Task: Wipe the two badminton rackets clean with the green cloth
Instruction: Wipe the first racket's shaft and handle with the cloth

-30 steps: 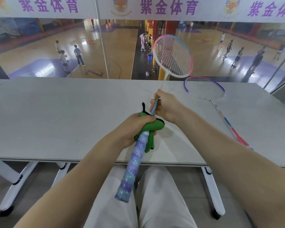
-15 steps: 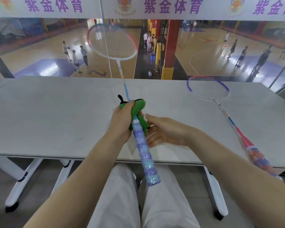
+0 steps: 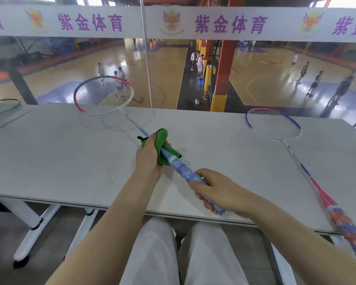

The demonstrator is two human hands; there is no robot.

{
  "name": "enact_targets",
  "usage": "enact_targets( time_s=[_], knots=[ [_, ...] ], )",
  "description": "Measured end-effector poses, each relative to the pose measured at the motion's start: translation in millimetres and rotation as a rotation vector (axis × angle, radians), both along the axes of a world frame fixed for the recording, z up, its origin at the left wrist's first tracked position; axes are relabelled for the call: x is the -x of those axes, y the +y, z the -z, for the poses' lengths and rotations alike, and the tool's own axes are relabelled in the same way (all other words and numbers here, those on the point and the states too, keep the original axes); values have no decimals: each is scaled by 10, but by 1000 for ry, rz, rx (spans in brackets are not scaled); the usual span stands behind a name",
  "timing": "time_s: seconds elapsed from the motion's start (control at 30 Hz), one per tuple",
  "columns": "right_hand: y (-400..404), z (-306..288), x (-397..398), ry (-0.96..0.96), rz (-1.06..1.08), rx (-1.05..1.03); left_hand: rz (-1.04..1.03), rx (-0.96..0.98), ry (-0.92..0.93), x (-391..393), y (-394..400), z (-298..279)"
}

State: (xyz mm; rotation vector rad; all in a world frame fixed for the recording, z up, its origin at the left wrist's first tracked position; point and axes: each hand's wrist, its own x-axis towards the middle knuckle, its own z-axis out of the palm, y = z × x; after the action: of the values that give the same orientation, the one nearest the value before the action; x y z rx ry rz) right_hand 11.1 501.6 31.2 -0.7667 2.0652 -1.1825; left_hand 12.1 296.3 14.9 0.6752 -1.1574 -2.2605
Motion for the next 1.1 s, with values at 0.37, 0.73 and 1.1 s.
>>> enact_targets(
  time_s=[0.37,0.73,1.1],
  knots=[
    [449,-209,348,-90,-97,-42,-56,-1,72,174,-437,-216],
    [610,-40,785,497,10,-458,-84,-39,111,200,-805,-269],
    [752,-158,1001,456,85,-425,48,-220,369,286,-815,-238]
  ],
)
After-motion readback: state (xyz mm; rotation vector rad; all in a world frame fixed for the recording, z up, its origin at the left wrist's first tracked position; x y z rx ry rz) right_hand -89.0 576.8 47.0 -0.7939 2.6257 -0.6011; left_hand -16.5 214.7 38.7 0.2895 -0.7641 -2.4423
